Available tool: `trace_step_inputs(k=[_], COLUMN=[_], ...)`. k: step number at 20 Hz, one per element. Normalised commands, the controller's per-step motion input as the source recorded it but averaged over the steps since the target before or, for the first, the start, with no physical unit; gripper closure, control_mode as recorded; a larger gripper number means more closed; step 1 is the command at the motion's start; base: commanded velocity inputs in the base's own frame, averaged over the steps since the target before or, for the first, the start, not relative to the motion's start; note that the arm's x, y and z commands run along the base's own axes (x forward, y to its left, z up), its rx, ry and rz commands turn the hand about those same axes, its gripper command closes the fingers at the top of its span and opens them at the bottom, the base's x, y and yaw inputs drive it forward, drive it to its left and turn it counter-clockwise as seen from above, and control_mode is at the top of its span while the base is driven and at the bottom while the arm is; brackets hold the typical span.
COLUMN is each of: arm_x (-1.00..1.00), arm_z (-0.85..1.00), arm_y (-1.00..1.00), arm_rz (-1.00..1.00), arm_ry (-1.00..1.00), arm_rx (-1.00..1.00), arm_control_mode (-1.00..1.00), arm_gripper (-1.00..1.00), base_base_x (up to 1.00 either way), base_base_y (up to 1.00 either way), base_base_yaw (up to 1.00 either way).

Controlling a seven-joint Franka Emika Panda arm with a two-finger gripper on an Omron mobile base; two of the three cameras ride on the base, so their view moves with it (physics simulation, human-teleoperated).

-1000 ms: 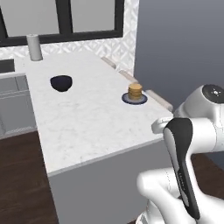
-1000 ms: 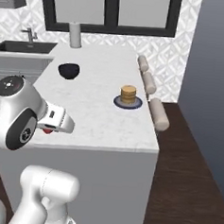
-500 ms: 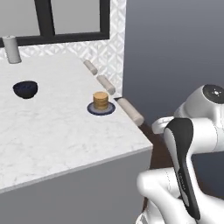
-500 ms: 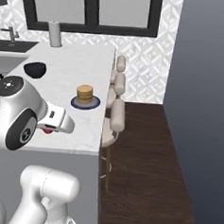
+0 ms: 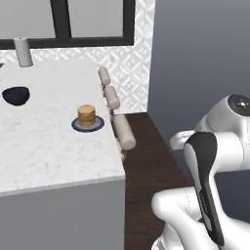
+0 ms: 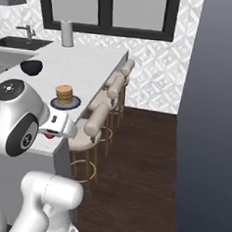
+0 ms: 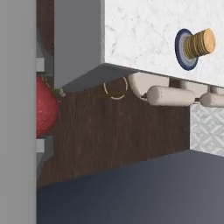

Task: Take the strawberry from the fridge and place it on top of the pancake, located on the dining counter.

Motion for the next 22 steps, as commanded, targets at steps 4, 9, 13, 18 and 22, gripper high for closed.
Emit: trace_step_inputs(k=[4,9,13,18,22], arm_x=[0.00,0.00,0.00,0.00,0.00], arm_z=[0.00,0.00,0.00,0.00,0.00], arm_y=[0.00,0.00,0.00,0.00,0.00], arm_rz=[0.00,0.00,0.00,0.00,0.00], arm_ry=[0.00,0.00,0.00,0.00,0.00], arm_rx=[0.00,0.00,0.00,0.00,0.00], arm_control_mode=[1.00,1.00,1.00,1.00,1.00], arm_gripper=[1.00,1.00,1.00,1.00,1.00], base_base_x=[0.72,1.00,0.95,0.77,0.41], base_base_y=[-1.00,-0.93,-0.87,-0.81,-0.63], base_base_yaw=[0.42,0.50,0.58,0.69,0.82])
